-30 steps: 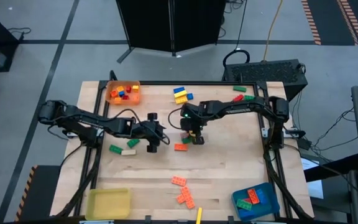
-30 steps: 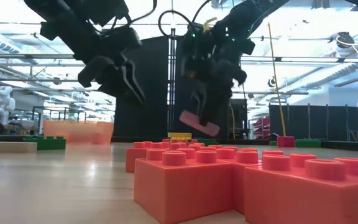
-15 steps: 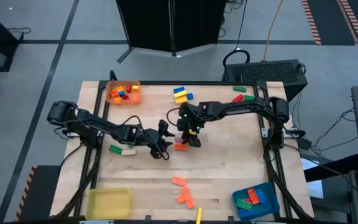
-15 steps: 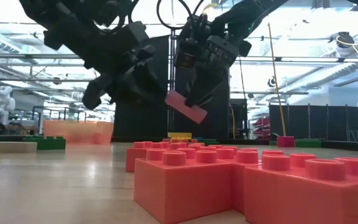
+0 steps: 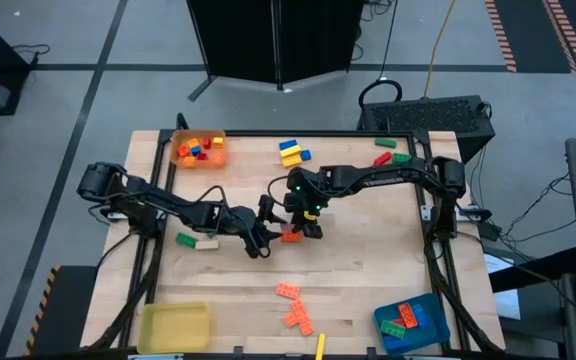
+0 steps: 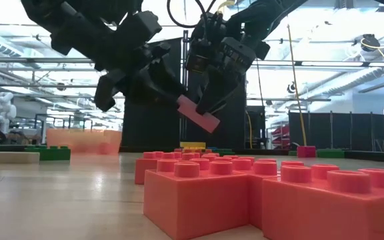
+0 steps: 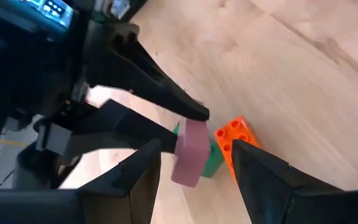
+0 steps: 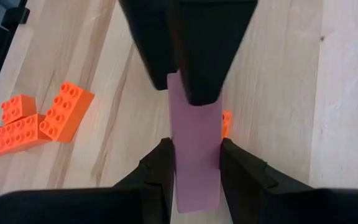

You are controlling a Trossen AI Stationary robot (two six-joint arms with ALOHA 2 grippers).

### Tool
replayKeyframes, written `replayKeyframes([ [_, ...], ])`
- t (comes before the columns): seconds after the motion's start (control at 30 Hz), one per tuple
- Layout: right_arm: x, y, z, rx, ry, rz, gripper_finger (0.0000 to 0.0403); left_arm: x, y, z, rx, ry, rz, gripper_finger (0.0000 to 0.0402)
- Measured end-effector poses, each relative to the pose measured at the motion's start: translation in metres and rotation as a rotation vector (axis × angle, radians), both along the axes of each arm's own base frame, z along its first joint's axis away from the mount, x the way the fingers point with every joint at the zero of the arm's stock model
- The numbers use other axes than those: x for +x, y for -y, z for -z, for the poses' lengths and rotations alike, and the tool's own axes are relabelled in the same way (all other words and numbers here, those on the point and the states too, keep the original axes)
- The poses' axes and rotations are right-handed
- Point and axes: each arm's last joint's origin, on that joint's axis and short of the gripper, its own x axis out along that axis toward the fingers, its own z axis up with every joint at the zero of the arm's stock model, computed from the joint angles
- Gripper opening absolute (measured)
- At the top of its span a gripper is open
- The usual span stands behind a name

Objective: Sort blocks by size
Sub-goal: Put the pink block into the yellow bin

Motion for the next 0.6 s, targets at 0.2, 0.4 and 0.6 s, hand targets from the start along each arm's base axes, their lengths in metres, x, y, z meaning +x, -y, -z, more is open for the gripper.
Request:
replayKeyframes([
  [0.2, 0.0006, 0.0000, -0.0004, 0.010, 0.001, 0.011, 0.0093, 0.0000, -0.0005, 0.0002, 0.004, -0.002, -0.006, 0.0198],
  [0.4, 0.0010, -0.0006, -0.0011, 0.037, 0.008, 0.003, 0.0093, 0.0000, -0.0004, 0.0002, 0.006, -0.001, -0.003, 0.0191],
  [0.6, 0.0014, -0.0014, -0.0013, 0.039, 0.012, 0.000, 0.0093, 0.0000, -0.0001, 0.0002, 0.006, -0.001, 0.000, 0.0131],
])
